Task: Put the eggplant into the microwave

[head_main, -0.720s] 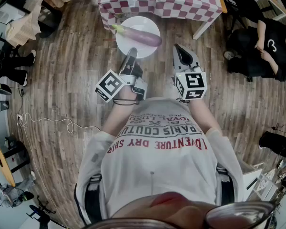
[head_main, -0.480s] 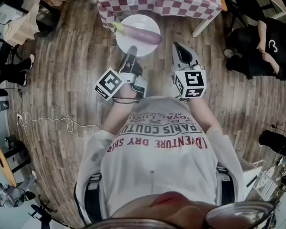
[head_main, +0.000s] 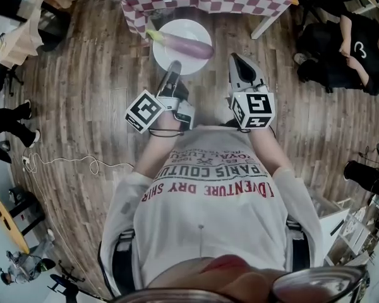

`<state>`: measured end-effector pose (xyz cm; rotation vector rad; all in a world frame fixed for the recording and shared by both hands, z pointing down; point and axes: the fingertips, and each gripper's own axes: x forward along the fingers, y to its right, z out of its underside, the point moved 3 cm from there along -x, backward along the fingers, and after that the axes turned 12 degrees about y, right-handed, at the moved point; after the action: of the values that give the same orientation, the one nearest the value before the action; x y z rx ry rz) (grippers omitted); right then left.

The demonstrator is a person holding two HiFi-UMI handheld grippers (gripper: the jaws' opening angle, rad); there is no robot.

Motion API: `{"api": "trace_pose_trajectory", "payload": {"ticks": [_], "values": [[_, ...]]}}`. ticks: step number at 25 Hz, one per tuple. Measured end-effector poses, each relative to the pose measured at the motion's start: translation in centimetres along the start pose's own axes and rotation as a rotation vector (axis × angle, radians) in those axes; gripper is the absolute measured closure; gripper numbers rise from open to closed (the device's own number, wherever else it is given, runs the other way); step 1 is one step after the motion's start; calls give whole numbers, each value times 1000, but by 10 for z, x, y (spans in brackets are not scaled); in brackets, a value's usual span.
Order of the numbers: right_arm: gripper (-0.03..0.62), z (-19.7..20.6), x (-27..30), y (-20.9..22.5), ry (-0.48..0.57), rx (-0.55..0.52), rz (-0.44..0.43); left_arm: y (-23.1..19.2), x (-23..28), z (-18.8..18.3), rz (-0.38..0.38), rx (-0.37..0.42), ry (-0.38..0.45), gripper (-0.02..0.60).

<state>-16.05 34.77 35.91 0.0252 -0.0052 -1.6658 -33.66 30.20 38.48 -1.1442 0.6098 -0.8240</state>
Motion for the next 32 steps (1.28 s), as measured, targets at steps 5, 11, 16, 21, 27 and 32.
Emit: {"api": "trace_pose_trajectory", "payload": {"ticks": [5,11,16,21,27,32], "values": [[569,11,3,13,-20,23,10,-9,12,10,-19,-13,-18,545],[569,26,26,58,-13,40,-1,-15,54,37,-26,-14,-33,545],[569,32,70,111,-10,78,-45,-12,112,51,-43,-7,14,545],[569,23,120,186,-18,94,-113,0,190,76,-71,-13,75,545],[569,14,178,283,-24,55,-210,19,295,116,-75,-22,130,545],[569,14,219,347,-19,54,-227,24,357,131,-92,-20,172,545]]}}
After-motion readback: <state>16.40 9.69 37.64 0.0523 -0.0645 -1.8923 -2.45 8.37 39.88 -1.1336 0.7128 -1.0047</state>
